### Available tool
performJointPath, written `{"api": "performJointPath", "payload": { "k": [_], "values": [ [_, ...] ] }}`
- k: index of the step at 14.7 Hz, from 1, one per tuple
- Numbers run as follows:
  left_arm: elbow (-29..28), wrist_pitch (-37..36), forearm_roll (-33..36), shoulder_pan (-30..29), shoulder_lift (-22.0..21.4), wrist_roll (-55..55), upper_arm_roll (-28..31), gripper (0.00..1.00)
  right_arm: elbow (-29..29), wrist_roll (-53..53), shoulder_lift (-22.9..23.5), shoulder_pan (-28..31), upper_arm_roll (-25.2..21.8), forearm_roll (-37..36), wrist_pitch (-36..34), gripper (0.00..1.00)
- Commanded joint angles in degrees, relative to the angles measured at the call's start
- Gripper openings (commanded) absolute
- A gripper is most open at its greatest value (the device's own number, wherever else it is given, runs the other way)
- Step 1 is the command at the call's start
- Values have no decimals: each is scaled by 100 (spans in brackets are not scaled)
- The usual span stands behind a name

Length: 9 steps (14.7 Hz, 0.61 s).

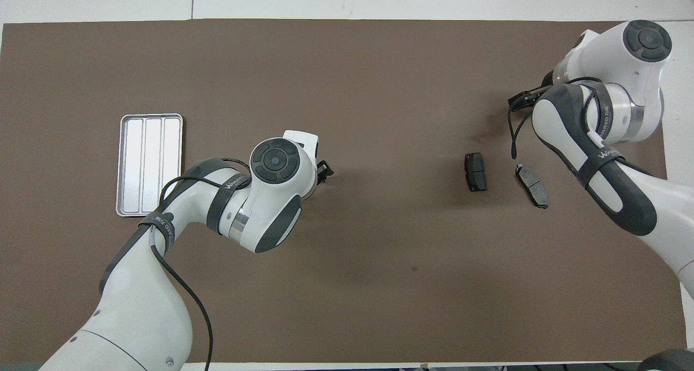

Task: Pick bearing gear from pile to tray
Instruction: 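Grasp the black part with the left gripper while the right gripper returns, then place the black part in the tray with the left gripper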

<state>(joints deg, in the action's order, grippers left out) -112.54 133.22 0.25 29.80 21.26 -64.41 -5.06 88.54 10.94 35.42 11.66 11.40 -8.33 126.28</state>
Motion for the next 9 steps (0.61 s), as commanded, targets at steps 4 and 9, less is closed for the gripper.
{"api": "performJointPath", "payload": {
  "k": [4, 9],
  "values": [
    [-49, 239, -60, 61, -52, -98, 92, 98, -197, -92, 246, 38, 37, -99, 160, 100],
    [-40, 239, -60, 61, -43, -98, 92, 68, -451, -31, 421, 108, 37, -117, 133, 97]
  ]
}}
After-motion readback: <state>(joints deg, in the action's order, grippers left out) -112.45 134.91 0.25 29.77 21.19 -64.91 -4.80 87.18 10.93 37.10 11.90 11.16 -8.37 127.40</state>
